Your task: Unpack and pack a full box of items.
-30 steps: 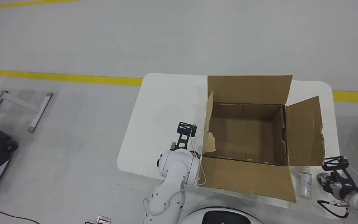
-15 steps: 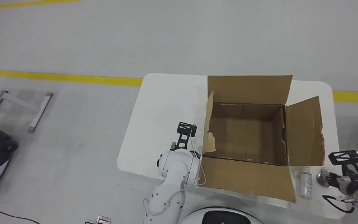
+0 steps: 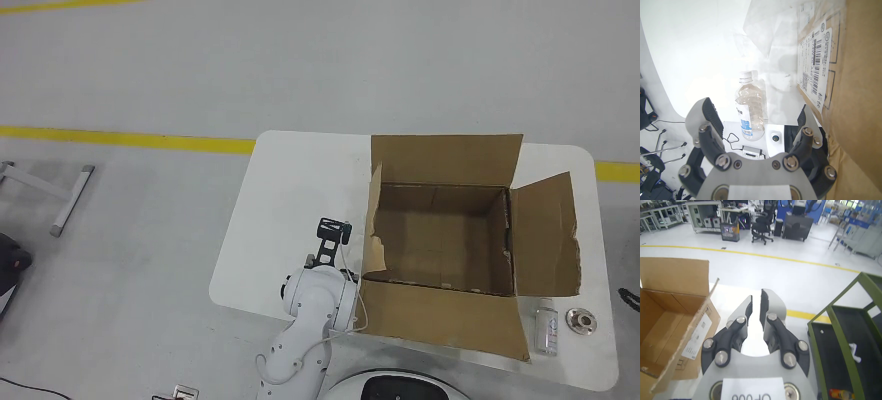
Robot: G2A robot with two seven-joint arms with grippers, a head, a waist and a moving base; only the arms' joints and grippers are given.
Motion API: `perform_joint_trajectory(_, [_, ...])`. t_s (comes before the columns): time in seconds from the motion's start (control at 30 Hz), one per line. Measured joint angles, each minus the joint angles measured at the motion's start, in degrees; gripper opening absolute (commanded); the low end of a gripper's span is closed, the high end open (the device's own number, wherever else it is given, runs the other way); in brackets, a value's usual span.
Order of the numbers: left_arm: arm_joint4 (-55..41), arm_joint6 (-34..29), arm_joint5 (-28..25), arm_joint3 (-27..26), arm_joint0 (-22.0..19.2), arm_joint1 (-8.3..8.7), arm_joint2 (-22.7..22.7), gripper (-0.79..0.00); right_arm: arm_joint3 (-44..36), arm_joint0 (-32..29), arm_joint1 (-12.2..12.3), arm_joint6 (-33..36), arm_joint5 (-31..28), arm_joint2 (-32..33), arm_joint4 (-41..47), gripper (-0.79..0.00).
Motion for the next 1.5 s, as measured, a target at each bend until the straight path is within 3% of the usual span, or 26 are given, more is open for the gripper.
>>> perform_joint_trajectory(0.13, [0.0, 0.0, 0.0, 0.0, 0.0, 0.0, 0.0, 0.0, -2.59, -0.52, -0.19, -2.07, 0.15, -2.05, -3.5, -0.785])
perform_joint_trajectory(0.7, [-0.02, 0.03, 0.0, 0.02, 0.03, 0.0, -0.02, 0.0, -3.23, -0.81, -0.29, -2.6, 0.2, -2.69, -3.68, -0.785])
perform_joint_trajectory(0.9, [0.86, 2.76, 0.8, -0.61, 0.74, 0.3, -2.5, 0.0, -3.23, -0.81, -0.29, -2.6, 0.2, -2.69, -3.68, -0.785])
perform_joint_trajectory(1.1, [4.68, 0.3, -4.54, -6.7, 1.78, 1.3, -7.62, 0.0, -3.23, -0.81, -0.29, -2.6, 0.2, -2.69, -3.68, -0.785])
perform_joint_trajectory(1.3, [1.06, -4.47, -10.75, -14.13, 3.68, 1.93, -12.44, 0.0, -3.23, -0.81, -0.29, -2.6, 0.2, -2.69, -3.68, -0.785])
perform_joint_trajectory(1.5, [-3.86, -4.46, -12.18, -13.09, 4.57, 1.84, -10.83, 0.0, -3.23, -0.81, -0.29, -2.6, 0.2, -2.69, -3.68, -0.785])
